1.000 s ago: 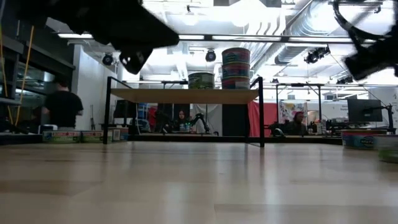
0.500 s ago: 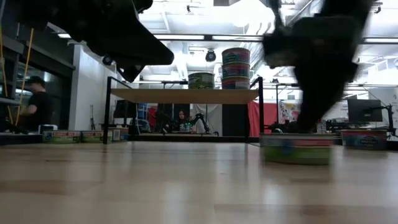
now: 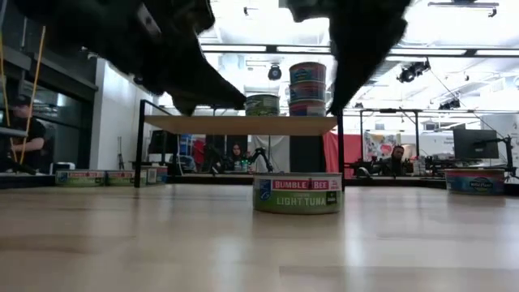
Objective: Stack canned seafood by type on shelf
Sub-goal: Put the green white tuna can on the shelf
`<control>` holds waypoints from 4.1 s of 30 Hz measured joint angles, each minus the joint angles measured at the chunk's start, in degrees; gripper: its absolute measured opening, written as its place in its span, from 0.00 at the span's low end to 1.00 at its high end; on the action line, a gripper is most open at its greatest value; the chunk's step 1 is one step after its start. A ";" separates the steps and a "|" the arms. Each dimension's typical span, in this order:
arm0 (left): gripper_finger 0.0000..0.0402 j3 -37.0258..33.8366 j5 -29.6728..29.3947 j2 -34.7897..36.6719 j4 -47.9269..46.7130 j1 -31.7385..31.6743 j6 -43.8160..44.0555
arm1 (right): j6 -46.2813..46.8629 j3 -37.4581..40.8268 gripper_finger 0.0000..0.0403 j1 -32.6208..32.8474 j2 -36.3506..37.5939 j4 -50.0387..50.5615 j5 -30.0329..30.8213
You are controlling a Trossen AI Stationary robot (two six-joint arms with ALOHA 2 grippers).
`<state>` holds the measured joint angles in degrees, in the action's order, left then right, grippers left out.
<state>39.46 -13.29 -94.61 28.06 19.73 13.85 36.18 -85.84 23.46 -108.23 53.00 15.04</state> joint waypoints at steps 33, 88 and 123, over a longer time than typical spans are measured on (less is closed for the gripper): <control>0.00 0.24 2.67 -14.38 13.79 -2.93 -0.58 | -8.44 22.01 0.00 -2.04 0.22 -27.05 -7.55; 0.00 -0.09 0.79 -13.33 9.14 -4.66 -4.51 | -15.67 18.29 0.00 -2.64 5.27 -29.47 -8.15; 0.00 3.02 2.64 -8.16 3.87 -9.19 -13.45 | -15.99 15.85 0.00 -2.67 2.23 -47.51 -7.66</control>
<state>42.49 -10.64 -102.77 31.93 10.54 0.39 20.20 -69.99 20.79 -106.00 5.49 7.38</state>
